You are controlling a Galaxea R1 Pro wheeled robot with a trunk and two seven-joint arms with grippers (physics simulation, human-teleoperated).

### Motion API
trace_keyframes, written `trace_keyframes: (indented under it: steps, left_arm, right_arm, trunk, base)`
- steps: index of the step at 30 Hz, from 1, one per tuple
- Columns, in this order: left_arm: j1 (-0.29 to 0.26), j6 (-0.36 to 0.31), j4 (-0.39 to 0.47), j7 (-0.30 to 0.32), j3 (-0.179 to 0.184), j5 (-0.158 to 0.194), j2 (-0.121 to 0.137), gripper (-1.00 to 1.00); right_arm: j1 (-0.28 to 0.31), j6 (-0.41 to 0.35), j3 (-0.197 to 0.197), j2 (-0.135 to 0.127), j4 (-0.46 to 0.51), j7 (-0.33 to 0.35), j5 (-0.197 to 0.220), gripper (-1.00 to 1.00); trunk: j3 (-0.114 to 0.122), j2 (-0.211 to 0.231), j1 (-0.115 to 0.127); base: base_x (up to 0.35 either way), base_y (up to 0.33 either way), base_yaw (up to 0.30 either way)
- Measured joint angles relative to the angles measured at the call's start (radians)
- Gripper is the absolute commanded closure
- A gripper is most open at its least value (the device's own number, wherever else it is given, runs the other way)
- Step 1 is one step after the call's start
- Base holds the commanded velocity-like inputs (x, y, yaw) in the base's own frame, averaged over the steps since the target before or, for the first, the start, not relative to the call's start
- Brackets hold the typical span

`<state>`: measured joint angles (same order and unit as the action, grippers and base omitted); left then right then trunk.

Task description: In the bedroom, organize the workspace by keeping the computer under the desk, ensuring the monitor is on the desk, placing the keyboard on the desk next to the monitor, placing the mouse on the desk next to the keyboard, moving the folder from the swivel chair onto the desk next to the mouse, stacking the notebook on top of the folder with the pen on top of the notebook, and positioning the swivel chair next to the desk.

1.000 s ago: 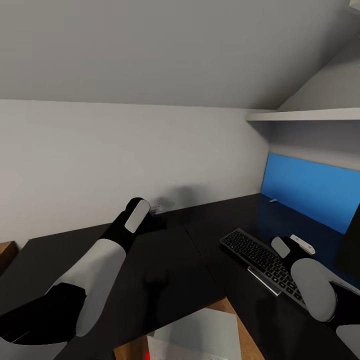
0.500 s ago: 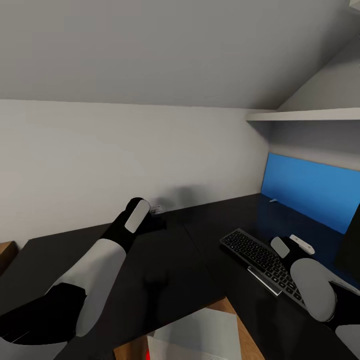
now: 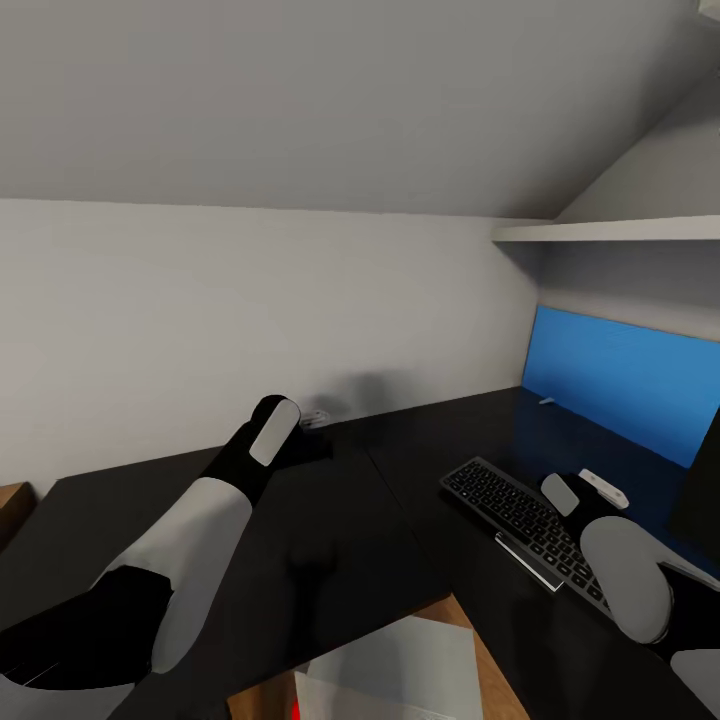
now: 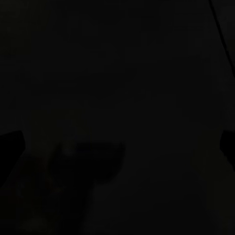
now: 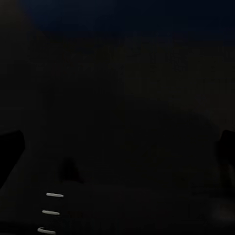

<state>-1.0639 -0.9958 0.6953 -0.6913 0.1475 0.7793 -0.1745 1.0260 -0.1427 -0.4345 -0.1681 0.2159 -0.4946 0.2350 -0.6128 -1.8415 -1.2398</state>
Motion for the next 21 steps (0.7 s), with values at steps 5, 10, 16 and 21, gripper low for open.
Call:
trace_keyframes:
  steps: [5, 10, 16, 21]
  left_arm:
    - [0.0, 0.0, 0.0, 0.0, 0.0, 0.0, 0.0, -1.0]
    - [0.0, 0.0, 0.0, 0.0, 0.001, 0.001, 0.0, -1.0]
    - [0.0, -0.001, 0.0, 0.0, 0.002, 0.002, 0.0, -1.0]
    - [0.0, -0.002, 0.0, 0.0, 0.001, 0.002, 0.0, -1.0]
  right_arm:
    - [0.0, 0.002, 0.0, 0.001, 0.0, -0.001, 0.0, -1.0]
    - [0.0, 0.002, 0.001, 0.001, -0.001, -0.001, -0.003, -1.0]
    - [0.0, 0.002, 0.001, 0.002, -0.001, -0.001, -0.004, -1.0]
    - [0.0, 0.002, 0.001, 0.002, -0.001, -0.001, -0.004, -1.0]
  trunk:
    - [0.0, 0.0, 0.0]
    - [0.0, 0.0, 0.0]
    - [0.0, 0.0, 0.0]
    - [0.0, 0.0, 0.0]
  base:
    - [0.0, 0.0, 0.0]
    - [0.0, 0.004, 0.0]
    - [-0.022, 0.141, 0.0]
    - [-0.003, 0.017, 0.0]
